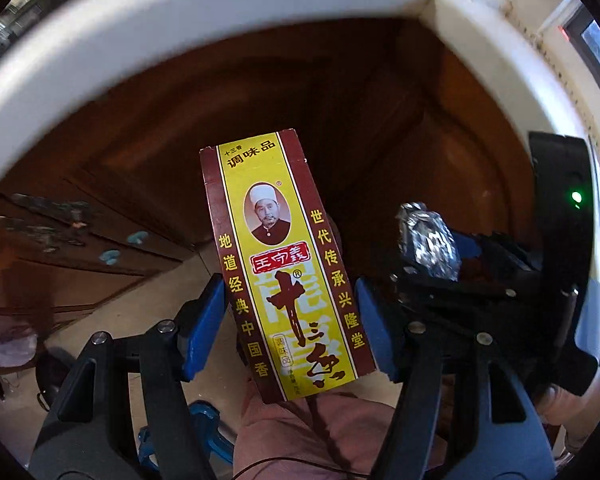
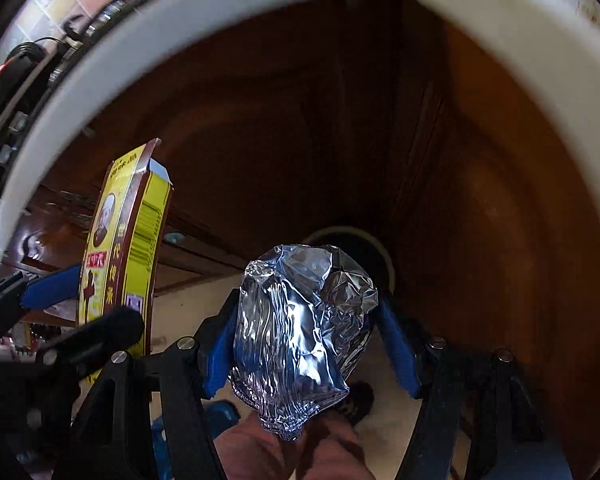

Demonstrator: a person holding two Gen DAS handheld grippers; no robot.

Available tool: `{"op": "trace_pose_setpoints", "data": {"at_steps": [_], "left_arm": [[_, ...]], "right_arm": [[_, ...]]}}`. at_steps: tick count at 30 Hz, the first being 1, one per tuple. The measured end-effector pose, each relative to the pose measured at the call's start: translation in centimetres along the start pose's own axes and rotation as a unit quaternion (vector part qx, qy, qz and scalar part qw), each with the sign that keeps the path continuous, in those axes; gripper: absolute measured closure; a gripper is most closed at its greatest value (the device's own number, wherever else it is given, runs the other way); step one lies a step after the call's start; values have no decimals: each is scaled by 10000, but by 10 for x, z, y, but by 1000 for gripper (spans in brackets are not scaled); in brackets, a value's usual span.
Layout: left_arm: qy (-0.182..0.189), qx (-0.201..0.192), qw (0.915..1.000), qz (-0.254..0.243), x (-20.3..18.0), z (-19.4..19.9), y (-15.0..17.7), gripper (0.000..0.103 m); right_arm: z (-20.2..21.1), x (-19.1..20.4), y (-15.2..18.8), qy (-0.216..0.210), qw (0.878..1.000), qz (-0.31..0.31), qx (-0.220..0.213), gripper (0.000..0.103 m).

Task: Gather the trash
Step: 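Lift the foil ball and spice box and carry them over the bin, then open both tools to drop the foil ball and spice box into the bin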

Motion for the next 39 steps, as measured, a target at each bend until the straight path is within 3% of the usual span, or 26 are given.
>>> {"op": "trace_pose_setpoints", "data": {"at_steps": [5, 9, 18, 21, 24, 26, 33, 39], "left_arm": [[370, 524, 9977, -212, 14, -98, -12, 40], [421, 742, 9961, -224, 29, -166, -30, 40], [1024, 1116, 9867, -585, 38, -262, -66, 40], [892, 1138, 9866, -755, 34, -274, -72, 39], [639, 1082, 9884, -855, 33, -278, -74, 36], [585, 1050, 9890, -866, 35, -277, -75, 32], [481, 923, 9907, -877, 31, -264, -80, 27], [398, 742, 9934, -779, 27, -226, -70, 27]], "right_arm": [[-92, -26, 0, 66, 9988, -380, 288, 38], [-152, -50, 0, 63, 9968, -678, 419, 38], [-241, -87, 3, -347, 9923, -1073, 512, 38], [-256, -95, 2, -578, 9899, -1162, 577, 35], [-257, -105, -1, -568, 9892, -1228, 569, 21], [-252, -103, 4, -556, 9900, -1190, 516, 17], [-239, -102, 0, -441, 9899, -1218, 579, 17], [-218, -93, 0, -344, 9897, -1235, 631, 17]]}}
Point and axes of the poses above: each gripper's, at about its wrist camera, not at the fingertips, and z roughly against the way its jaws point, x to its left, y to its underside, the point moved 7 cm from there along -z, roughly the way its jaws point, and after that the axes turned 14 degrees about x, right-handed, at the moved point
